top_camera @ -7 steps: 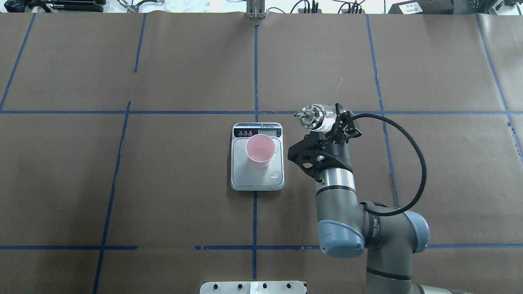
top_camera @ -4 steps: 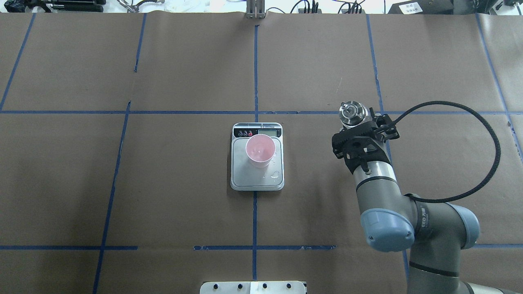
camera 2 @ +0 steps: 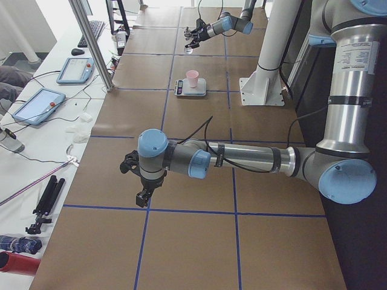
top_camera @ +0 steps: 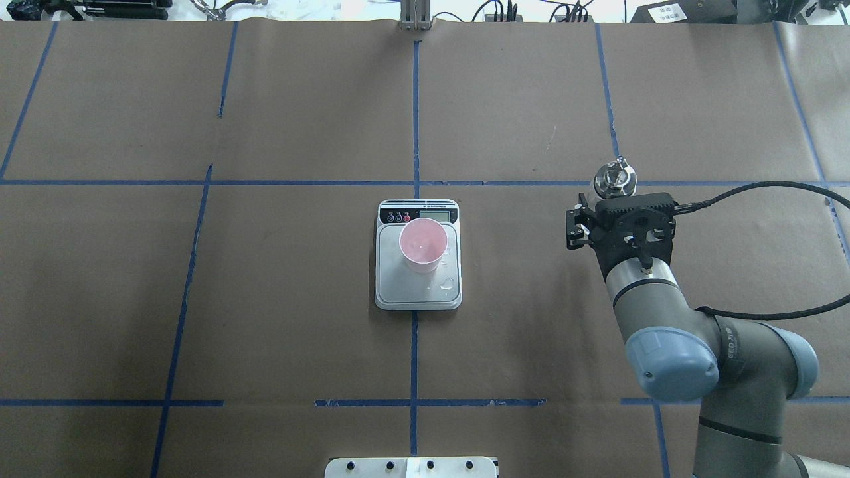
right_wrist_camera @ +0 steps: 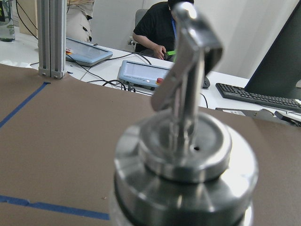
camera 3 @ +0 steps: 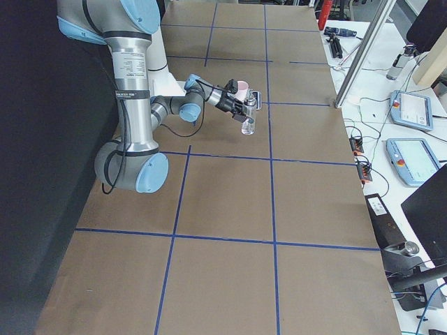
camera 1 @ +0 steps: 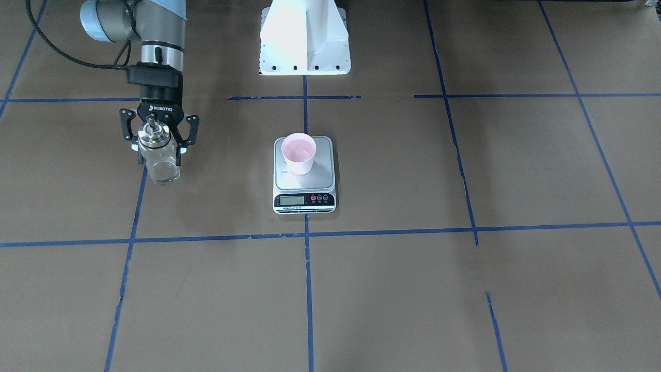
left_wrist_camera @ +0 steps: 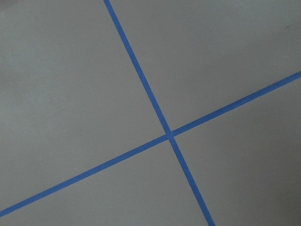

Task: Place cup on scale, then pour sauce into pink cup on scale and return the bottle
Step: 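Tilt the bottle upright and carry it back to its spot, then lower the bottle onto the table with the right gripper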

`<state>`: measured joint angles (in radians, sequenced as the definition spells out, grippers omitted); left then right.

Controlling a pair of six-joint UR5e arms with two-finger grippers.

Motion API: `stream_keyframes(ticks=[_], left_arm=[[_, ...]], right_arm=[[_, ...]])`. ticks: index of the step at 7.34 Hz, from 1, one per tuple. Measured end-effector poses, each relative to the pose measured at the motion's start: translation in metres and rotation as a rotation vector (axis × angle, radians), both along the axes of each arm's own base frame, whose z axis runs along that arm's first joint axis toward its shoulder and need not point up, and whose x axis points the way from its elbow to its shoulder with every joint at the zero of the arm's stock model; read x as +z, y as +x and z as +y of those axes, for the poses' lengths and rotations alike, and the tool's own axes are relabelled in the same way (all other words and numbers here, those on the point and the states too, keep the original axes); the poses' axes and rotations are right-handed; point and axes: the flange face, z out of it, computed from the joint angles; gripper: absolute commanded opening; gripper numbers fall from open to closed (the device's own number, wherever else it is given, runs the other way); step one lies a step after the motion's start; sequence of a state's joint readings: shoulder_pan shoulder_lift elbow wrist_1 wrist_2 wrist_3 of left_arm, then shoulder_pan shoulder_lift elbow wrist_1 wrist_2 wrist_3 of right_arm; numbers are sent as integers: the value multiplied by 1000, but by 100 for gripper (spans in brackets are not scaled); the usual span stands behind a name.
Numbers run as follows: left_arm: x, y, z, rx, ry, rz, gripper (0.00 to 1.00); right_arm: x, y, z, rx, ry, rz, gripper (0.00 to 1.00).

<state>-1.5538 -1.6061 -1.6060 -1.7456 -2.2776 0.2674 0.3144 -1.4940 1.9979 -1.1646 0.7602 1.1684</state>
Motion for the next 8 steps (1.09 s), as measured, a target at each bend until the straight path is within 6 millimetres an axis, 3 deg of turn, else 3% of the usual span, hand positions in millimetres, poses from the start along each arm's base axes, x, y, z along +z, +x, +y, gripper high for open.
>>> stream_keyframes(ticks=[3, 8], left_arm=[[-2, -1, -1, -2, 4, 0, 100], [-4, -1, -2, -3, 8, 2, 100]], right_arm=[[47, 28, 6, 2, -26, -93, 0], [94, 31, 5, 14, -100, -84, 0]])
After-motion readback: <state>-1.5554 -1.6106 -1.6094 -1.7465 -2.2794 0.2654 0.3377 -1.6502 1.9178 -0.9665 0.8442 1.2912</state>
